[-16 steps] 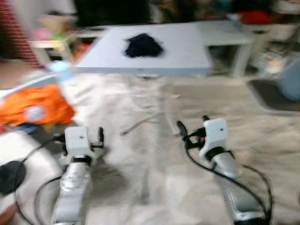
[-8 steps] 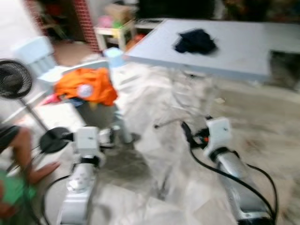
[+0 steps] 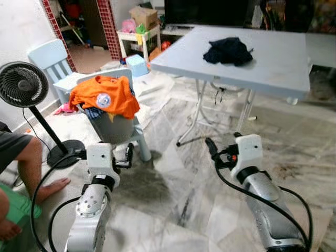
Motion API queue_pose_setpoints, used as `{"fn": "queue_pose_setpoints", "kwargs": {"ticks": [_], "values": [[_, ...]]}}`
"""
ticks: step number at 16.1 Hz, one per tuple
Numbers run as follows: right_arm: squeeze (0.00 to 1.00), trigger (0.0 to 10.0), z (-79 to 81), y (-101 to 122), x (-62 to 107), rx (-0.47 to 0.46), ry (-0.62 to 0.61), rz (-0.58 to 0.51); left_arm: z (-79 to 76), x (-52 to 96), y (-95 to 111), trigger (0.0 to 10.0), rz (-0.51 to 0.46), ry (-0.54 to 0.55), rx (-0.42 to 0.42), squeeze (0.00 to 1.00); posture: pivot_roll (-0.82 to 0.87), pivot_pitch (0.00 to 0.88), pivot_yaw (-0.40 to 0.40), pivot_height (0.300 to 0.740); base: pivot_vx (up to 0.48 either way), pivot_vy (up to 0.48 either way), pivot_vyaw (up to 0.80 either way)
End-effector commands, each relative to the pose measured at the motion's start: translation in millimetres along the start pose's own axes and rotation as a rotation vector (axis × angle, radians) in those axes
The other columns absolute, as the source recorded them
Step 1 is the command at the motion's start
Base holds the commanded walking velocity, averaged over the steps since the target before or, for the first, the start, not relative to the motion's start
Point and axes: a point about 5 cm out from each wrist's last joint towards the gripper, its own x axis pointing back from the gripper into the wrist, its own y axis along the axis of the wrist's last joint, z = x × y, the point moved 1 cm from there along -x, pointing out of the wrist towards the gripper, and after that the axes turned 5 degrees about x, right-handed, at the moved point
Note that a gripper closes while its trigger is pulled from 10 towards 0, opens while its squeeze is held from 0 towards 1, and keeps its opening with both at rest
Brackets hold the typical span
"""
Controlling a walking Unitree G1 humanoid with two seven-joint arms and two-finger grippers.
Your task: Hang hanger
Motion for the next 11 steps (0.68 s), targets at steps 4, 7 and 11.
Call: {"fn": "queue_pose_setpoints", "kwargs": {"ticks": [4, 7, 11], "values": [[0.00, 10.0, 8.5, 4.9, -2.8, 0.012, 0.047, -0.018, 1.8, -1.5, 6.3, 10.0, -0.023, -0.009, 0.006, 0.00, -0.12, 0.000, 0.043, 0.740, 0.374, 0.000, 0.40], [0.00, 10.0, 8.6, 4.8, -2.7, 0.009, 0.045, -0.018, 1.0, -0.8, 5.7, 10.0, -0.021, -0.016, 0.009, 0.00, -0.12, 0.000, 0.044, 0.740, 0.387, 0.000, 0.39], [0.00, 10.0, 9.2, 4.3, -2.0, 0.019, 0.054, -0.018, 0.0, -0.3, 5.0, 10.0, -0.018, -0.021, 0.012, 0.00, -0.12, 0.000, 0.043, 0.740, 0.390, 0.000, 0.00]]}}
